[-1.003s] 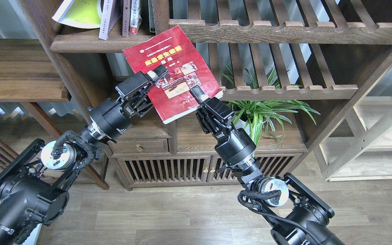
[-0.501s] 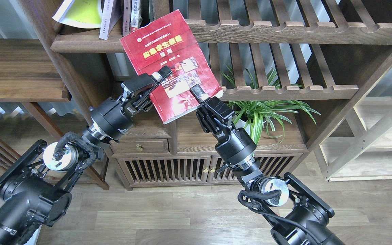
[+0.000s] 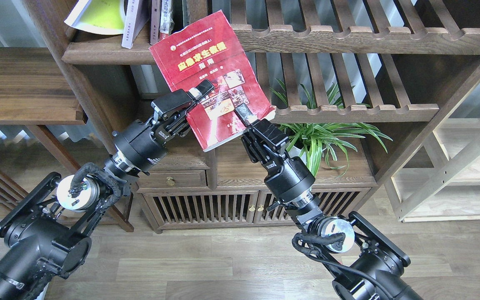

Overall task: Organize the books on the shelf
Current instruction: 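Carry the red book with the left gripper up to the upper shelf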

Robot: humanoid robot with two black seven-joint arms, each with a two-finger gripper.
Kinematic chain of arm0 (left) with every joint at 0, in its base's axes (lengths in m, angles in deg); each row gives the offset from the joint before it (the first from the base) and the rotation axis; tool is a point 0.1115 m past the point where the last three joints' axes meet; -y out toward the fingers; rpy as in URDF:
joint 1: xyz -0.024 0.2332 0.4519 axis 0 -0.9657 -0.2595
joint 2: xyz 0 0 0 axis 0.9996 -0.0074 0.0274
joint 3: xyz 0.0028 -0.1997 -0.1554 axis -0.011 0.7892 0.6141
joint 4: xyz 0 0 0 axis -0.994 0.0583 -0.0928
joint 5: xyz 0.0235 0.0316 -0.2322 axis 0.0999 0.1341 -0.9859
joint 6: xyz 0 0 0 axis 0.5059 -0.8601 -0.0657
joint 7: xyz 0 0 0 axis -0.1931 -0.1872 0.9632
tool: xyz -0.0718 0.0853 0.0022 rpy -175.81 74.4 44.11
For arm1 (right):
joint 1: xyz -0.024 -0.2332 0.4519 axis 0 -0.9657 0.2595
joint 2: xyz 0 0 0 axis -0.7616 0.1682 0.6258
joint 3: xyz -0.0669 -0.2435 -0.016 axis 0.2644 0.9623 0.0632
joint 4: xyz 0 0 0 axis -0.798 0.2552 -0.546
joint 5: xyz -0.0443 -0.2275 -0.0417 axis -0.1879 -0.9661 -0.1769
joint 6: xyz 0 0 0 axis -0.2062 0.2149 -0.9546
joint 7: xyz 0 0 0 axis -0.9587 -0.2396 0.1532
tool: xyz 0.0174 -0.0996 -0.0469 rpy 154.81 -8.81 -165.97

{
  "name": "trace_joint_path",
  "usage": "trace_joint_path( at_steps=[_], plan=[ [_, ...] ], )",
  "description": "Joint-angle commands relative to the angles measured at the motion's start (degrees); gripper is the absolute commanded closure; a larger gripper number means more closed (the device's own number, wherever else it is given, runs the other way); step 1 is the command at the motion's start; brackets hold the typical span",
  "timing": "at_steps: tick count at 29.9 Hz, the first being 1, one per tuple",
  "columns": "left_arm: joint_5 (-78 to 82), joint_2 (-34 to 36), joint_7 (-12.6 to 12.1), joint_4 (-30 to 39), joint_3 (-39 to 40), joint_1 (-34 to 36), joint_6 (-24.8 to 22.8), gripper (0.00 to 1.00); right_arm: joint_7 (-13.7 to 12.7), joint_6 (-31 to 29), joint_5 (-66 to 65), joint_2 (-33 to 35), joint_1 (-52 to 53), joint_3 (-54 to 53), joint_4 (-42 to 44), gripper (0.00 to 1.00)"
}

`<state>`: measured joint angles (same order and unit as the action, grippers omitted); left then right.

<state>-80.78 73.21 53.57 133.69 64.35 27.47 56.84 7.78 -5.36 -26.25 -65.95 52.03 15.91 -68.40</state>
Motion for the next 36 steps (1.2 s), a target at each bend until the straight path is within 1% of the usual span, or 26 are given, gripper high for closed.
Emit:
trace_joint_path(
  at_steps=[1, 3, 11, 17, 20, 24, 29, 30, 33, 36],
  plan=[
    [0.03, 0.35, 0.02, 0.00, 0.26, 0.17, 0.07, 0.97, 0.15, -0.02, -1.46, 0.03, 0.05, -0.42, -0.03, 0.36],
    [0.03, 0.44, 0.02, 0.00, 0.26, 0.17, 0.07, 0.97, 0.15, -0.02, -2.16, 0.03, 0.14, -0.42, 0.06, 0.34],
    [1.34, 1.49, 0.11, 1.05, 1.14, -0.27, -0.02, 0.97, 0.58, -0.02, -4.10, 0.03, 0.05, -1.73, 0.14, 0.20],
    [5.73, 11.50, 0.02, 7.20, 0.79, -2.21, -1.12, 0.97, 0.85, -0.02, -3.92, 0.03, -0.04, -7.88, 2.51, 0.14],
    [7.50, 16.07, 0.46, 11.24, 1.93, -3.34, -1.12, 0.97, 0.85, -0.02, -3.84, 0.03, -0.57, -10.87, 4.88, 0.10],
    [8.64, 19.42, 0.29, 14.67, 5.53, -5.63, -1.12, 0.97, 0.85, -0.02, -3.84, 0.03, -0.65, -13.52, 6.82, 0.08],
    [11.97, 23.81, 0.38, 20.82, 10.89, -5.98, -1.12, 0.98, 0.59, -0.02, -4.27, 0.03, 0.22, -13.43, 7.09, 0.08],
    [13.28, 25.91, 0.38, 22.31, 12.20, -5.90, -1.12, 0.98, 0.59, -0.02, -4.28, 0.03, 0.40, -13.34, 7.09, 0.08],
    [15.92, 29.87, 0.38, 23.73, 16.06, -6.07, -1.12, 0.98, 0.41, -0.02, -4.36, 0.03, 0.31, -12.90, 7.61, 0.08],
    [20.40, 32.43, 0.02, 23.91, 20.81, -6.16, -1.12, 0.98, 0.23, -0.02, -4.54, 0.03, 0.31, -12.64, 7.97, 0.08]
  ],
)
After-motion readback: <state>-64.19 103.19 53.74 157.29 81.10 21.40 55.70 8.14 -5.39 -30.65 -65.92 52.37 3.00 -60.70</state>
